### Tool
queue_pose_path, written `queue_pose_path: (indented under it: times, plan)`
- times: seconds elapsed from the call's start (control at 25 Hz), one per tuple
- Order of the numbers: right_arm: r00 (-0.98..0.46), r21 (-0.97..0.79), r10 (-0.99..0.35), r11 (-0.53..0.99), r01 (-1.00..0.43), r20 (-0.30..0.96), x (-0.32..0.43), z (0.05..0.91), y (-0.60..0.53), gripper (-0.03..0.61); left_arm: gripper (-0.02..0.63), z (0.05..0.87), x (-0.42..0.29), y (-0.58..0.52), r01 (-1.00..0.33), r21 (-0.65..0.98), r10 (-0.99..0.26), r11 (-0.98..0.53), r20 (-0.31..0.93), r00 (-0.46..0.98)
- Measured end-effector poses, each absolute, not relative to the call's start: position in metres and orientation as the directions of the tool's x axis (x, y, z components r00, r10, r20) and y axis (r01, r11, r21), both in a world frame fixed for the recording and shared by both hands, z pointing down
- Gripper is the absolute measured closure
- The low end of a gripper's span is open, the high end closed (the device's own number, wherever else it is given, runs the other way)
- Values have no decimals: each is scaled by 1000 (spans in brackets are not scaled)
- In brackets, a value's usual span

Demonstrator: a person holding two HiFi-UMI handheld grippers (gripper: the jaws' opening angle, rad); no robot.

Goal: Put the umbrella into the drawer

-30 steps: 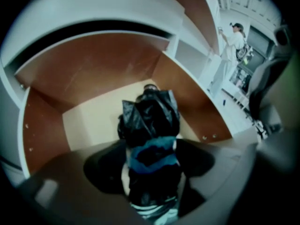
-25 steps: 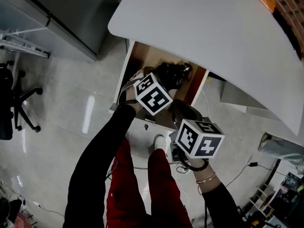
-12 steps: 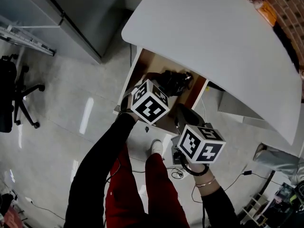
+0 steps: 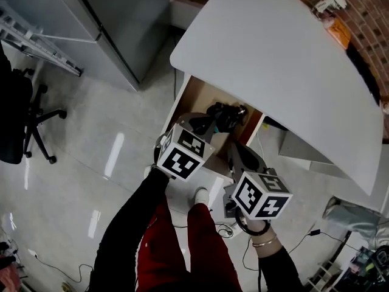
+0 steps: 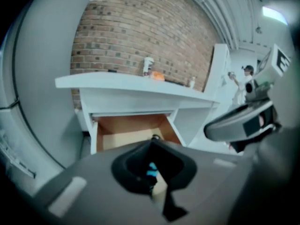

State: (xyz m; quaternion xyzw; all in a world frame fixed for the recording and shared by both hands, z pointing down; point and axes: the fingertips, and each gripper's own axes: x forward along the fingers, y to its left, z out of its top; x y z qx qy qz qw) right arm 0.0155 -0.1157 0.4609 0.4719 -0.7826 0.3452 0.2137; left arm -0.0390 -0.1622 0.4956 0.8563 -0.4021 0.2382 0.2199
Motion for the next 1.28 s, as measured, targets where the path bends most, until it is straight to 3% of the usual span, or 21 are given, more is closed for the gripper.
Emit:
queue_pose_path:
  times: [0.32, 1.0, 1.28]
  plan:
    - [-505, -337, -616, 376, -863, 604, 11, 422, -108, 572, 611, 456, -61, -138, -839, 254, -658, -481, 529, 536]
    - [-564, -321, -667, 464, -825, 487, 21, 361, -82, 572, 611, 395, -89, -85, -897, 251, -753, -364, 487, 442]
    - [-590, -294, -700, 511, -808, 402, 26, 326, -69, 572, 611, 348, -94, -71, -921, 211, -823, -327, 415, 388]
